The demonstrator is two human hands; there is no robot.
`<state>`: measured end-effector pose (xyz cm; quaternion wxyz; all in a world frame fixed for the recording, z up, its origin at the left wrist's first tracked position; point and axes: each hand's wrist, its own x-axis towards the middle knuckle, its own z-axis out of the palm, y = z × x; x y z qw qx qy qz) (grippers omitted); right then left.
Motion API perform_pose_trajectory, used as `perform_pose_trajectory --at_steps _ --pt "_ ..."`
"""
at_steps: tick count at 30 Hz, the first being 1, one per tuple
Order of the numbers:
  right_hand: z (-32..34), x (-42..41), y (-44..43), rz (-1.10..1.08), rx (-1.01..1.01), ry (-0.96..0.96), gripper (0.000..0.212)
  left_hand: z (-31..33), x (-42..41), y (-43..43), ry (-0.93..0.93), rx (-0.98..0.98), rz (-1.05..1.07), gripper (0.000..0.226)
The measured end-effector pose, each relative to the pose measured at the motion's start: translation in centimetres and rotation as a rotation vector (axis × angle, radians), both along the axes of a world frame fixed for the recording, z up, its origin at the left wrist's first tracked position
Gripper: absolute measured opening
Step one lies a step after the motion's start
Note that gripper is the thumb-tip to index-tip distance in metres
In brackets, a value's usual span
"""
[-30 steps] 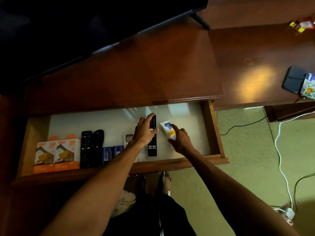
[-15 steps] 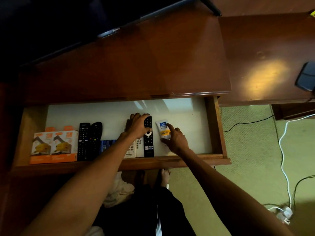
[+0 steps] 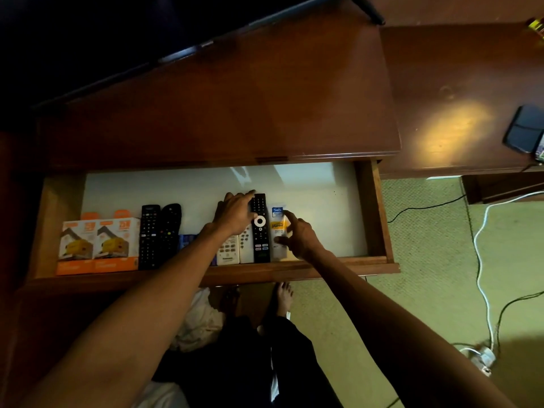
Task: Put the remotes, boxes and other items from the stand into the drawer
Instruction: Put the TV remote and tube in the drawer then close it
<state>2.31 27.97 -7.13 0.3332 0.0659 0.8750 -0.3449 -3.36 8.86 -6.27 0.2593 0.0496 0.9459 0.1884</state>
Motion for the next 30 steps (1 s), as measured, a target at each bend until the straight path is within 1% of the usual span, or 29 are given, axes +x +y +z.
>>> perform_pose_trajectory --at_steps 3,5,7,10,11,13,15,17,19,21,22,25,30 --pt "1.3 0.4 0.0 0.092 0.104 0.055 0.079 1.1 0.6 -1.2 -0.010 0.117 0.045 0.062" --pt "2.3 1.1 0.0 0.087 0.160 0.134 0.076 2.3 1.4 -2.5 0.012 0.201 0.058 0.056" --pt "3.3 1.9 -0.5 0.050 0.176 0.201 0.070 4.0 2.7 -4.4 0.015 0.287 0.069 0.049" --pt "4.6 3.5 -1.8 0.092 0.150 0.208 0.061 6.4 5.4 -8.2 -0.017 0.337 0.026 0.045" --pt "5.0 4.2 -2.3 0.116 0.130 0.197 0.061 7.1 6.4 -9.6 -0.037 0.337 0.016 0.048" --pt "6.0 5.6 -3.2 0.190 0.096 0.162 0.071 8.0 8.4 -12.5 -0.074 0.306 -0.009 0.062" --pt "6.6 7.0 -4.1 0.340 0.160 0.147 0.081 8.2 10.3 -15.2 -0.099 0.217 -0.071 0.077" --pt "6.9 8.3 -4.9 0.459 0.261 0.167 0.079 8.0 11.6 -17.3 -0.127 0.114 -0.154 0.085" --pt "7.3 9.2 -5.3 0.477 0.320 0.215 0.067 7.9 12.2 -18.5 -0.133 0.059 -0.200 0.084" --pt "7.8 9.5 -5.6 0.461 0.360 0.272 0.054 7.9 12.6 -19.0 -0.101 0.047 -0.210 0.079" --pt "8.1 9.6 -5.7 0.462 0.373 0.293 0.051 8.0 12.7 -18.9 -0.077 0.055 -0.210 0.076" --pt "8.9 9.4 -5.9 0.506 0.400 0.294 0.046 8.5 12.8 -18.6 -0.024 0.062 -0.259 0.070" --pt "9.0 8.5 -5.9 0.559 0.433 0.325 0.043 9.1 11.3 -18.1 0.018 0.013 -0.354 0.075"
